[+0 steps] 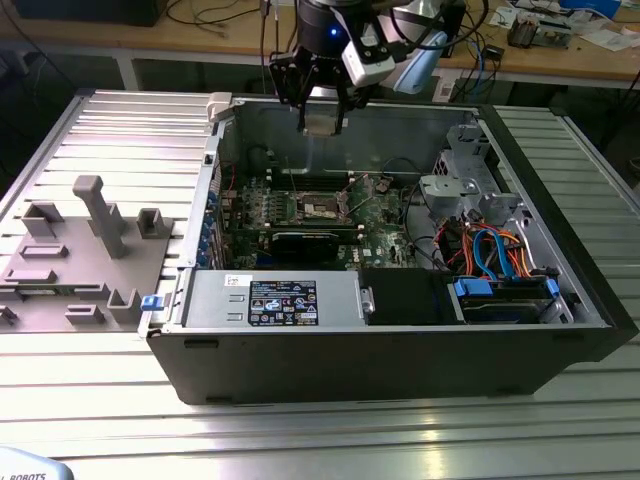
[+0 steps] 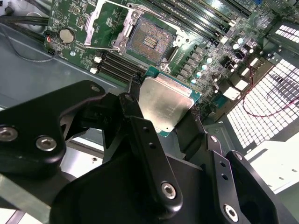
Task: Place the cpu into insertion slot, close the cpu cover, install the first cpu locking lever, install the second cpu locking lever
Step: 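Place the cpu into insertion slot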
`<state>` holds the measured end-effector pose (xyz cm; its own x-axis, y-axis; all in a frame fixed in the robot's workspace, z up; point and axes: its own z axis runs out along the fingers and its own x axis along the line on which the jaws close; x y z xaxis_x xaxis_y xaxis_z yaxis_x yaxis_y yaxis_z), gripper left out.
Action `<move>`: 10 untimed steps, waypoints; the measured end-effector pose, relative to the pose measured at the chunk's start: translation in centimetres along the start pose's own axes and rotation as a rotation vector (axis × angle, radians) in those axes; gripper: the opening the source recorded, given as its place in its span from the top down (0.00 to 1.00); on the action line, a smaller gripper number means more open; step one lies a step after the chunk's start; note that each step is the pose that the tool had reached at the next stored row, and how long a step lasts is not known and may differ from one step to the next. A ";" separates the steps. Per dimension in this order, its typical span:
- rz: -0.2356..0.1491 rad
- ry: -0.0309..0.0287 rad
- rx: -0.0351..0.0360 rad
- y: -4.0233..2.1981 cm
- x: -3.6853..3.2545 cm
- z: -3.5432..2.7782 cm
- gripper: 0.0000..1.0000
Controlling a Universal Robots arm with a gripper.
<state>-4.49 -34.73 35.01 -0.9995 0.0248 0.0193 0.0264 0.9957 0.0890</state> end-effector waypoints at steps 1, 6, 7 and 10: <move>0.000 0.0000 -0.0001 0.00 0.00 0.03 0.45; 0.000 0.0000 0.0000 -0.03 -0.01 0.33 0.45; 0.000 0.0000 0.0000 -0.04 -0.01 0.39 0.45; 0.000 0.0000 0.0000 -0.06 -0.01 0.64 0.45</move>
<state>-4.49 -34.73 34.37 -0.9995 0.0248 0.0193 0.0264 0.9957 0.0890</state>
